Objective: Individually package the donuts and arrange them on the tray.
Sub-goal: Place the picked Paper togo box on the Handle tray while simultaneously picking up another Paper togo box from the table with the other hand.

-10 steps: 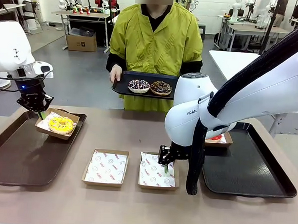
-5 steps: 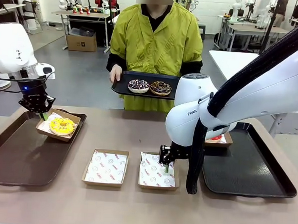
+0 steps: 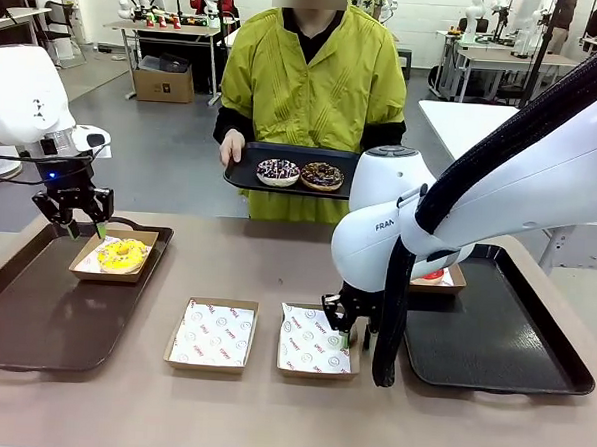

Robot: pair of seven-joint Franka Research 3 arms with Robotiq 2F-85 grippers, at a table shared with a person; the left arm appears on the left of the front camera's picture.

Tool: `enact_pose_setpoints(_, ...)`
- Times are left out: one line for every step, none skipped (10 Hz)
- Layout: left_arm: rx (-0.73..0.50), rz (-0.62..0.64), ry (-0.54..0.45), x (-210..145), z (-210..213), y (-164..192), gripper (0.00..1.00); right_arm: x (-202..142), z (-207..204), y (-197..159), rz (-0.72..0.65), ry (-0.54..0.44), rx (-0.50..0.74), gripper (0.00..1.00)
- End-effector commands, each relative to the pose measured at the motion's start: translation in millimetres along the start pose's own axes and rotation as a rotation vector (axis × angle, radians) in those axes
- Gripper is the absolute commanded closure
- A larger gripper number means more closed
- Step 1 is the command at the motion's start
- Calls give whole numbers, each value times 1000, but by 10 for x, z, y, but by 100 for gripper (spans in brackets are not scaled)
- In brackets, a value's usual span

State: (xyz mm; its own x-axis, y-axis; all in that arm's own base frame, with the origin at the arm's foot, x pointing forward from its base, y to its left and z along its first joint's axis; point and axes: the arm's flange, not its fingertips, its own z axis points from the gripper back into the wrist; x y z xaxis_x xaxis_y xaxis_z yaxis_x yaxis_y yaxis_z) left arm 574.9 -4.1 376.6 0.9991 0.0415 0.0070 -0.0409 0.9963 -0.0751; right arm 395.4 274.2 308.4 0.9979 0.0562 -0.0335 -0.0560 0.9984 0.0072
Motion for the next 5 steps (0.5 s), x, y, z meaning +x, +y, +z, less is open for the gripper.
enact_pose_setpoints(3, 9, 9, 12, 37, -8, 0, -29, -34, 4, 12, -24, -1, 100)
enact_pose_setpoints(0, 10, 10, 3, 49, 2, 30, -35, -33, 11, 12, -21, -3, 100)
enact_pose_setpoints(0, 9, 9, -9, 62, 13, 21, -43, -29, 19, 11, -21, -6, 100)
enact_pose_setpoints(1, 7, 9, -21, 72, 23, 10, -47, -25, 28, 11, -21, -8, 100)
enact_pose_setpoints(-7, 7, 5, -37, 89, 35, 9, -53, -18, 40, 6, -25, -8, 100)
